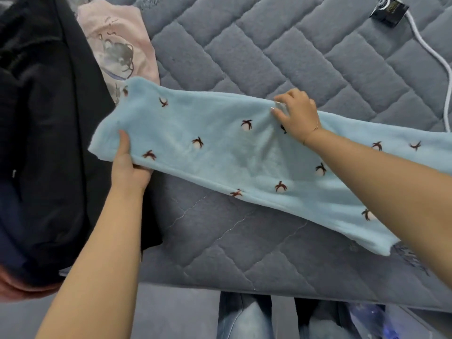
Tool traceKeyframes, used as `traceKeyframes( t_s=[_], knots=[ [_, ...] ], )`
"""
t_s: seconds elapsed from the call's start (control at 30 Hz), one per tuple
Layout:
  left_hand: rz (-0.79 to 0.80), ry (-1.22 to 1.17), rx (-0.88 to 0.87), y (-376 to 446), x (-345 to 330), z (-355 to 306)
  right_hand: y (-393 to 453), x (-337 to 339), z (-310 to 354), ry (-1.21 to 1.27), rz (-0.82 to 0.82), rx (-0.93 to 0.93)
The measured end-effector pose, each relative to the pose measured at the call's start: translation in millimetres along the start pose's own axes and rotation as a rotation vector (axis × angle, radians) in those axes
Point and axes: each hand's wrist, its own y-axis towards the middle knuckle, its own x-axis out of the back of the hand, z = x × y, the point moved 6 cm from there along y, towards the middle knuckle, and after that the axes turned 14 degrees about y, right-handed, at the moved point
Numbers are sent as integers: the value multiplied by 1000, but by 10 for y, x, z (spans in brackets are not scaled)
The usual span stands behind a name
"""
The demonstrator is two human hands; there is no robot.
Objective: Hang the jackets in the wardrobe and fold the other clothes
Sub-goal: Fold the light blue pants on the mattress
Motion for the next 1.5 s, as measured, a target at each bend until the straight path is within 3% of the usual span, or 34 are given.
traceKeyframes(
  t_s=[0.1,0.23,0.37,0.6,0.73,0.83,0.9,1.0,1.17,1.37,1.43,1.5],
  knots=[
    [-24,-91,10,19,101,67,113,-19,100,-13,-10,-2],
    [-7,-180,26,113,172,43,205,70,134,66,-195,-11],
    [-140,-158,74,151,195,131,203,-68,59,78,-103,-114],
    [-165,53,180,-441,-233,1029,-1039,165,48,410,-183,16],
    [-75,215,345,-999,-662,2001,-2316,265,-574,566,-354,-319],
    [4,250,463,-1407,-998,2706,-3182,321,-1232,673,-642,-779],
    [57,261,525,-1642,-1251,3091,-3539,247,-1596,872,-728,-1099],
    [62,315,526,-1787,-1517,3406,-3612,39,-1812,1155,-599,-1294],
    [-27,456,561,-1861,-1799,3548,-3530,49,-1959,1344,-404,-1281],
    [-287,501,330,-2029,-1985,3328,-3557,368,-1856,1654,-335,-1428],
    [-295,405,187,-2076,-2166,3240,-3367,548,-1793,1809,-383,-1401],
    [-204,447,41,-2090,-2393,3153,-3081,773,-1786,1906,-389,-1304]
  ],
)
